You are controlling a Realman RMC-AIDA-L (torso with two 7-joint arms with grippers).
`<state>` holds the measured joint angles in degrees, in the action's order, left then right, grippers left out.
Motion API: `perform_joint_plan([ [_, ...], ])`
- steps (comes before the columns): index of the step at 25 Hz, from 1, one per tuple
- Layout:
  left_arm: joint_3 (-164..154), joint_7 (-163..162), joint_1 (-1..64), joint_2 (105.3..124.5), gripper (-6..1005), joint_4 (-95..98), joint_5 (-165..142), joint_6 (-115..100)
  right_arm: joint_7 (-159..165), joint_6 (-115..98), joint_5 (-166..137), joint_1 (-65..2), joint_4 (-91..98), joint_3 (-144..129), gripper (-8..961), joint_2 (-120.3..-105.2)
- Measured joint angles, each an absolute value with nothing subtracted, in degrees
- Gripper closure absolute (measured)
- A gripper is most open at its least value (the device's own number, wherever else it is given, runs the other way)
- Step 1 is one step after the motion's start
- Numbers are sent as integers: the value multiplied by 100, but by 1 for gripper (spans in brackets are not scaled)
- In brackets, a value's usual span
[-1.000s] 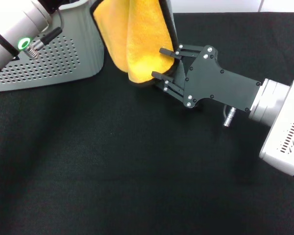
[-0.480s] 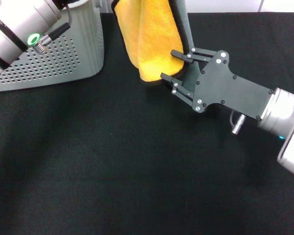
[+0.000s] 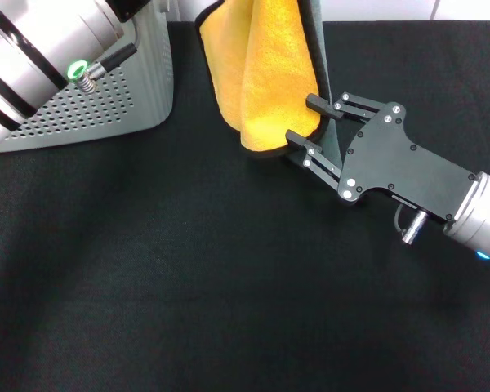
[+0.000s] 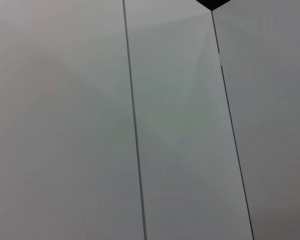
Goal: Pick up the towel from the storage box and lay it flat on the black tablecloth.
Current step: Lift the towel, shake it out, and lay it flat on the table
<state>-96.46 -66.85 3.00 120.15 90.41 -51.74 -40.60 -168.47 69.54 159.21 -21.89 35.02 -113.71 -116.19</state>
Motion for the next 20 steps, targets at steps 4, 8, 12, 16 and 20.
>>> perform_joint_plan([
  [4, -9652, -6683, 308, 12016, 988, 9024, -5177, -4060, -16630, 6959, 15923, -2092, 3467, -11355, 621, -11619],
  [8, -9658, -6681, 307, 12018, 988, 9024, -5170, -4063, -16527, 7001, 15927, -1947, 3467, -11324, 623, -11619],
  [12, -9678, -6680, 307, 12015, 988, 9024, -5170, -4073, -16477, 7015, 15935, -1889, 3466, -11298, 625, -11619],
  [16, -9697, -6680, 307, 12014, 988, 9019, -5175, -4071, -16445, 7025, 15935, -1881, 3461, -11293, 627, -11619],
  [20, -9704, -6679, 302, 12014, 988, 9017, -5175, -4081, -16407, 7030, 15935, -1937, 3432, -11243, 629, -11619],
])
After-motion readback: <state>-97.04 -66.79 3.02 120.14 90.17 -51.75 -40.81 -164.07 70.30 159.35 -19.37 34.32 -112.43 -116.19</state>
